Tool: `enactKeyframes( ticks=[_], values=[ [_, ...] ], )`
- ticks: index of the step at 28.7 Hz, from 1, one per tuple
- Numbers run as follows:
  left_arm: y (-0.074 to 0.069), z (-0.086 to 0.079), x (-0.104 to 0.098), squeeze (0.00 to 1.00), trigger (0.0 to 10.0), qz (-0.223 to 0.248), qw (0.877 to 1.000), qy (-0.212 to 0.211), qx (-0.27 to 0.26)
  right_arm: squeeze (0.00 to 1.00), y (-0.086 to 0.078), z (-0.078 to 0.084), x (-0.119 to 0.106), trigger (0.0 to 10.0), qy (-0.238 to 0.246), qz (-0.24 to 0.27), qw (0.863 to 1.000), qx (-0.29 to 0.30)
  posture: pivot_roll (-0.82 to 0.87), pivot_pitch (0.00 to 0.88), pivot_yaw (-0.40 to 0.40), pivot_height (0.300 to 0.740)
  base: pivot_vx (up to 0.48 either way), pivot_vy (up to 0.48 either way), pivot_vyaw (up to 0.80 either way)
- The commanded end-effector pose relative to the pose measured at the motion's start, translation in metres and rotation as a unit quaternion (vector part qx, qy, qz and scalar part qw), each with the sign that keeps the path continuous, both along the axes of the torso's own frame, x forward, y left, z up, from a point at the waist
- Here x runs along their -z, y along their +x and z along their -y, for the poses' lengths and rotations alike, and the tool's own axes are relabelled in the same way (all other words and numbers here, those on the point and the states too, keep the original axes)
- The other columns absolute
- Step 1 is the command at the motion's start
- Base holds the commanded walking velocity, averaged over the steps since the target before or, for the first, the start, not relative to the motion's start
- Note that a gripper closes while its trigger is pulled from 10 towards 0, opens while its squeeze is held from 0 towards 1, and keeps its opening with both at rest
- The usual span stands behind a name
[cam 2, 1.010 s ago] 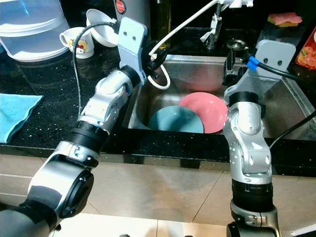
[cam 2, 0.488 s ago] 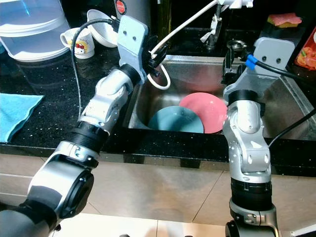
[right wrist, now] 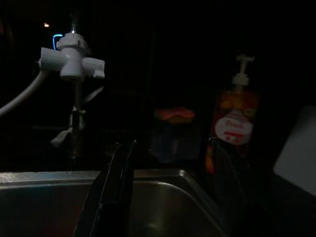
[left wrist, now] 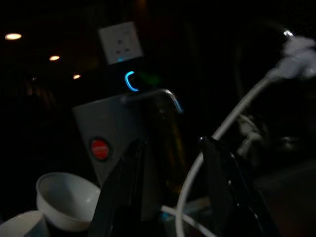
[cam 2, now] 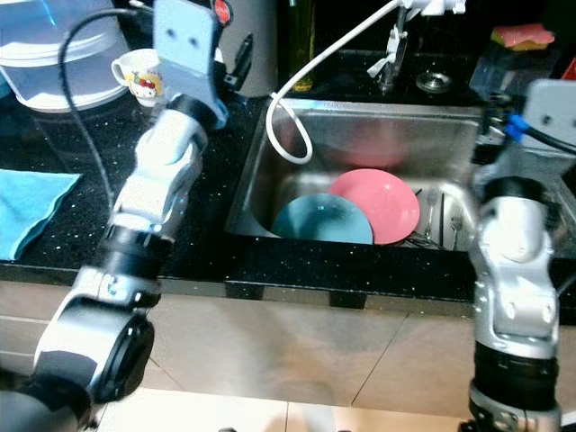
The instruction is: Kitchen organization
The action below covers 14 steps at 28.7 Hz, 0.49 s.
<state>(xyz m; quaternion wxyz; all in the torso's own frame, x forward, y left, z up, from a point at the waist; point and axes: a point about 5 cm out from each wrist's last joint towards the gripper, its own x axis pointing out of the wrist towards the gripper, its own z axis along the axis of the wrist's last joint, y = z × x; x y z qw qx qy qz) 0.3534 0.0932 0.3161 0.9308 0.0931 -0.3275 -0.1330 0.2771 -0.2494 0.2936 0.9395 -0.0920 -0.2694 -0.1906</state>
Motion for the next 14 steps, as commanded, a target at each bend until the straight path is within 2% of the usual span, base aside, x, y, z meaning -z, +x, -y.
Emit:
enactKeyframes(
  ticks=[1,3,4,5,6,9,12,14],
  values=[
    [-0.012,0.004,-0.002,0.00,10.0,0.017,1.000,0.011,0.018,0.00,-0.006,0.003,-0.001,10.0,-0.016,0.001,1.000,0.014,0.03,0.071,0.033,0.740,0.000,0.000,0.00],
    [-0.024,0.008,0.001,0.00,10.0,0.030,0.999,0.025,0.037,0.00,-0.012,0.013,0.002,10.0,-0.027,-0.003,0.999,0.045,0.03,0.071,0.032,0.740,0.000,0.000,0.00],
    [-0.032,0.013,0.005,0.00,10.0,0.034,0.997,0.041,0.053,0.00,-0.018,0.024,0.003,10.0,-0.035,-0.005,0.996,0.082,0.03,0.070,0.031,0.740,0.000,0.000,0.00],
    [-0.035,0.016,0.007,0.00,10.0,0.035,0.996,0.048,0.062,0.00,-0.022,0.031,0.003,10.0,-0.042,-0.006,0.994,0.104,0.03,0.071,0.032,0.740,0.000,0.000,0.00],
    [-0.035,0.016,0.007,0.00,10.0,0.035,0.996,0.048,0.062,0.00,-0.022,0.031,0.003,10.0,-0.042,-0.006,0.994,0.104,0.03,0.071,0.032,0.740,0.000,0.000,0.00],
    [-0.047,0.025,0.014,0.00,10.0,0.044,0.993,0.070,0.084,0.00,-0.034,0.049,0.003,10.0,-0.053,-0.008,0.986,0.159,0.02,0.068,0.040,0.740,0.000,0.000,0.00],
    [-0.057,0.034,0.023,0.00,10.0,0.047,0.989,0.090,0.106,0.00,-0.041,0.062,0.006,10.0,-0.055,-0.015,0.981,0.185,0.01,0.066,0.041,0.740,0.000,0.000,0.00],
    [-0.062,0.038,0.029,0.00,10.0,0.038,0.988,0.095,0.118,0.00,-0.042,0.064,0.007,10.0,-0.057,-0.019,0.981,0.185,0.01,0.068,0.042,0.740,0.000,0.000,0.00]
  ],
)
